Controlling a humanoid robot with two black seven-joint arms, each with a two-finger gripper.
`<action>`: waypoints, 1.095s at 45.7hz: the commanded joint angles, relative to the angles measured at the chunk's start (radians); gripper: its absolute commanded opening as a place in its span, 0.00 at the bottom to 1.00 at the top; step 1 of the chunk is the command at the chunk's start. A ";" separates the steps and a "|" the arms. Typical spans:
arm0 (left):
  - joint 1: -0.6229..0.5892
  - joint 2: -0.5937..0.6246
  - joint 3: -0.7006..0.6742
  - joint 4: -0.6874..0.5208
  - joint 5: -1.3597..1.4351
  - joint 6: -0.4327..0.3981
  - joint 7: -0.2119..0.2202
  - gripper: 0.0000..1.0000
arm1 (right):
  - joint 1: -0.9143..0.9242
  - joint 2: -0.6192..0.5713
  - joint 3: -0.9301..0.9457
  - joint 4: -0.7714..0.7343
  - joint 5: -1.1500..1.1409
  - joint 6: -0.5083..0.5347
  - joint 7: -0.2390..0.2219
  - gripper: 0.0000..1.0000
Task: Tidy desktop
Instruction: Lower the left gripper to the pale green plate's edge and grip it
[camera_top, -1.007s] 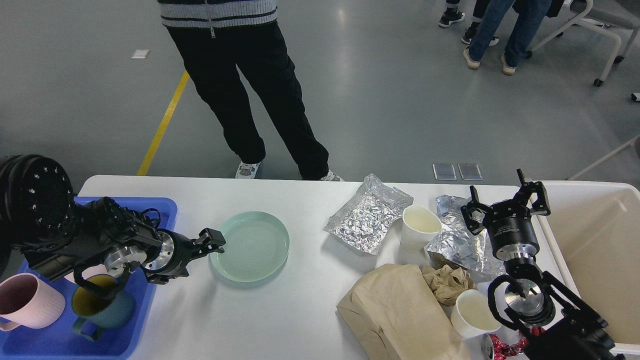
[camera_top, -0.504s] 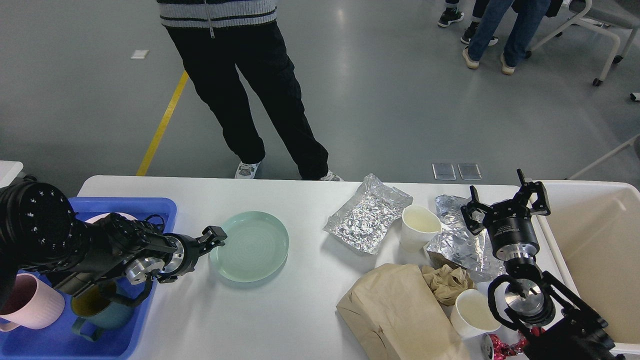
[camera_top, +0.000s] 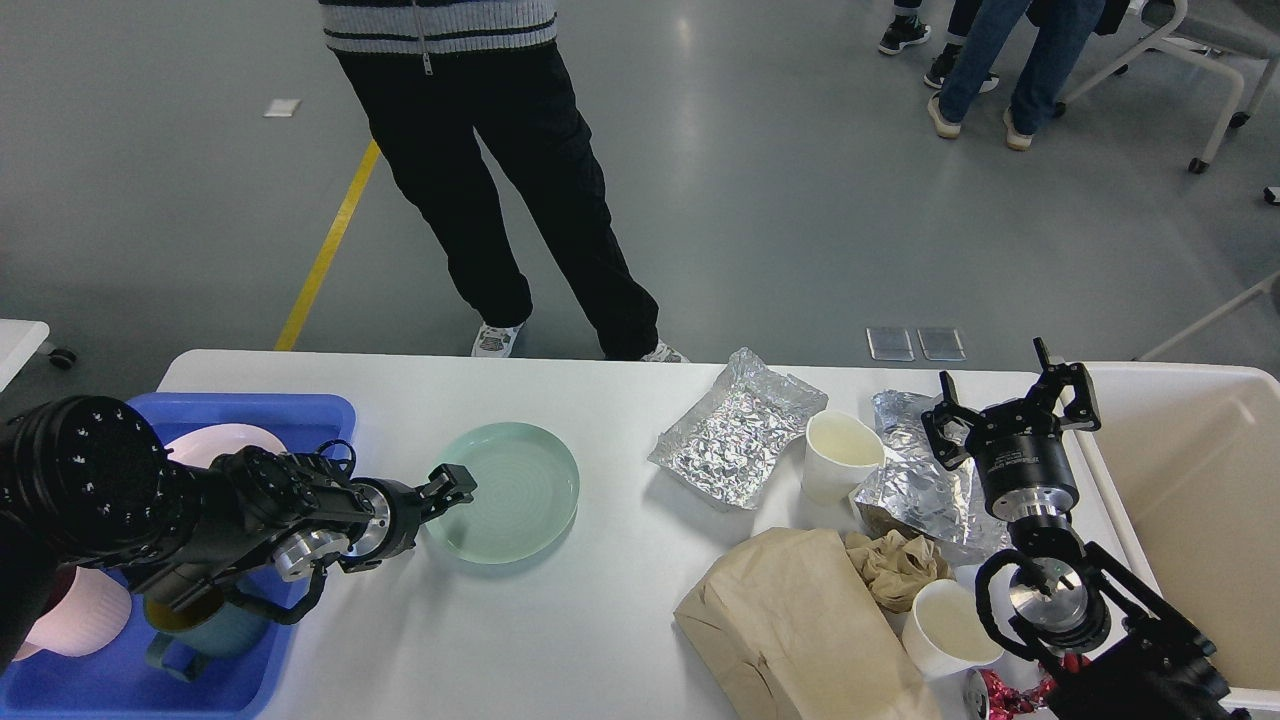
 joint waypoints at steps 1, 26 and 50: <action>0.000 0.000 0.000 0.000 0.015 -0.013 0.002 0.73 | 0.000 0.000 0.000 0.000 0.000 0.000 0.001 1.00; 0.013 0.015 0.000 0.003 0.011 -0.110 -0.002 0.38 | 0.000 0.000 0.000 0.000 0.000 0.000 0.001 1.00; 0.011 0.022 0.000 0.000 0.003 -0.146 -0.002 0.08 | 0.000 0.000 0.000 0.000 0.000 0.000 0.000 1.00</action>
